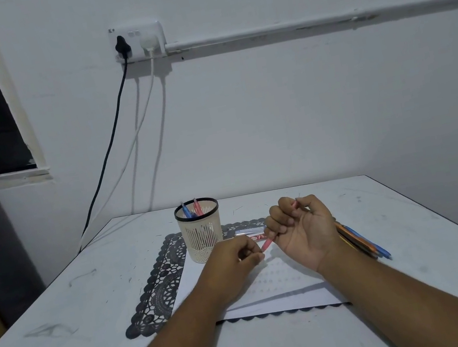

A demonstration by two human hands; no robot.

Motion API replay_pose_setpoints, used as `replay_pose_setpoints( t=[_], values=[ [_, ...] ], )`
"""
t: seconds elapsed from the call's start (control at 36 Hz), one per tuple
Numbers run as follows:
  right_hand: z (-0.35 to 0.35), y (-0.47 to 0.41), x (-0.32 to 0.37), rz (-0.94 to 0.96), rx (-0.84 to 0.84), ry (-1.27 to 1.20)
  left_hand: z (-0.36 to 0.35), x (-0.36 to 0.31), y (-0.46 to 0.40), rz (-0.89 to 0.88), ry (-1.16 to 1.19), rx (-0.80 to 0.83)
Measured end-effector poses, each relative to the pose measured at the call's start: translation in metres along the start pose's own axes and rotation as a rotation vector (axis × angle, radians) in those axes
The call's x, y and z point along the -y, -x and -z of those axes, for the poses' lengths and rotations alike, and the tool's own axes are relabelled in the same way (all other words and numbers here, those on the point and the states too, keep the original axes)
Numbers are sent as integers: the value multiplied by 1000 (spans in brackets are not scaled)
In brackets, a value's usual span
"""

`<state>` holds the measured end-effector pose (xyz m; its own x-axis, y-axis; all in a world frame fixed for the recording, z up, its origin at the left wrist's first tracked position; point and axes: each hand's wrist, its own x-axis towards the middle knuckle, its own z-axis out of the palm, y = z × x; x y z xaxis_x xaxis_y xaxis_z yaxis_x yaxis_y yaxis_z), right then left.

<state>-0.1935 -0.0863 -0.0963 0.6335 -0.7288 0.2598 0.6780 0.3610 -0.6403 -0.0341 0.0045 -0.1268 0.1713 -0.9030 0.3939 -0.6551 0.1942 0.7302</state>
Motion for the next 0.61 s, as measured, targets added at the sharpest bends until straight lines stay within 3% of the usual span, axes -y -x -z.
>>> replay_pose_setpoints(
  t=[0.31,0.61],
  values=[
    [0,-4,-3,20,-139,-32,0,4,-3,42,-12,-52],
    [2,-5,-3,22,-95,-48,0,3,-2,32,-12,-47]
  ],
)
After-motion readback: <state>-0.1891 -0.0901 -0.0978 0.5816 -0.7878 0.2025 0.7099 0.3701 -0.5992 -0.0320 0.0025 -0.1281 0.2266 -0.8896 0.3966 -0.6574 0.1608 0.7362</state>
